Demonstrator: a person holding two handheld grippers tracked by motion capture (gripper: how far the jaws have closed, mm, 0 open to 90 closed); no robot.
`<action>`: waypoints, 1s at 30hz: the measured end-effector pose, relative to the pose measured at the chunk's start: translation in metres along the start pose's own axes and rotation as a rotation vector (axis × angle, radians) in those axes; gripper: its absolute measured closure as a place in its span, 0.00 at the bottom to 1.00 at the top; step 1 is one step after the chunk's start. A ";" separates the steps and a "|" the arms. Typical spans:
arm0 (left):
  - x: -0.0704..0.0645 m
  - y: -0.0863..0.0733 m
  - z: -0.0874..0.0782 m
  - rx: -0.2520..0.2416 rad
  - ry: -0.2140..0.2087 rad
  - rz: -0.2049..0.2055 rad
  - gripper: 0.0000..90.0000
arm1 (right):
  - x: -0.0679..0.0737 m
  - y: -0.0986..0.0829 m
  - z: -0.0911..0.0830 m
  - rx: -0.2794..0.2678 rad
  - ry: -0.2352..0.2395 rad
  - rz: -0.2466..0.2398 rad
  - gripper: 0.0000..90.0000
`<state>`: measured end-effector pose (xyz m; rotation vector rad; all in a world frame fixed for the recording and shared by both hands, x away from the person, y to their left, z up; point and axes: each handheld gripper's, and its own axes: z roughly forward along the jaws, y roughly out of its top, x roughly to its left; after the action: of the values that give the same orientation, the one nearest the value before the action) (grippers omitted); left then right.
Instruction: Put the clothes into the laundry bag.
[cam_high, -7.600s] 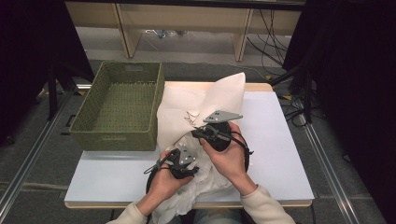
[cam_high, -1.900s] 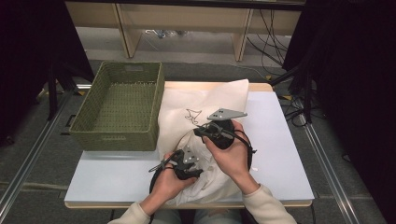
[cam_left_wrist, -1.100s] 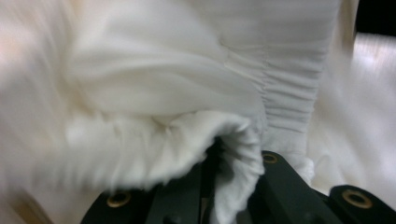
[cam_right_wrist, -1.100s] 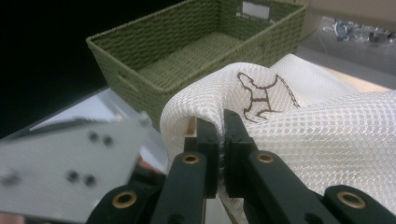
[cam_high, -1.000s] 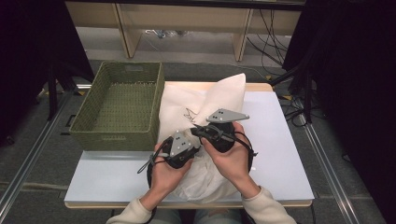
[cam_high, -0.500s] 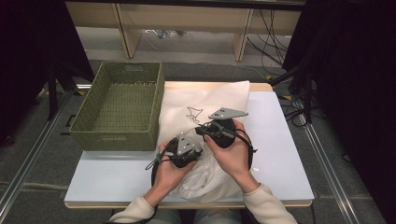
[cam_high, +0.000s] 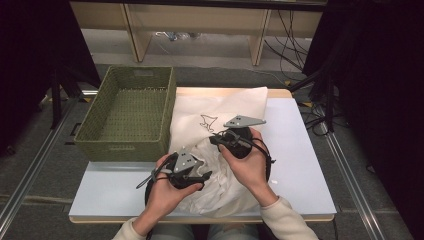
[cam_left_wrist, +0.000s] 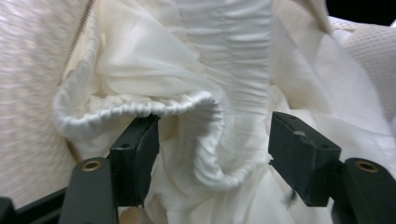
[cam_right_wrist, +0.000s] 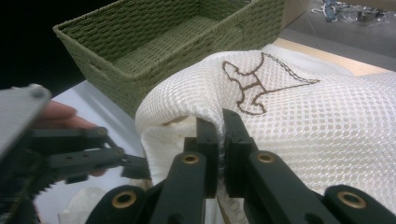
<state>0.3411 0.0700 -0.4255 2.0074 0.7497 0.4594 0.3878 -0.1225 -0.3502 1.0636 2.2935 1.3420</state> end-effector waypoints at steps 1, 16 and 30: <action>-0.001 0.000 -0.002 0.000 0.002 -0.010 0.35 | 0.000 0.000 0.001 -0.009 0.006 0.003 0.98; -0.013 -0.015 0.007 0.105 -0.049 0.037 0.25 | 0.000 0.000 0.001 -0.002 0.002 -0.004 0.98; -0.016 -0.038 0.061 0.248 -0.010 0.050 0.32 | 0.001 0.000 0.002 0.015 0.012 -0.008 0.98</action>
<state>0.3523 0.0358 -0.4894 2.2613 0.7831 0.4012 0.3879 -0.1211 -0.3513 1.0525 2.3176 1.3329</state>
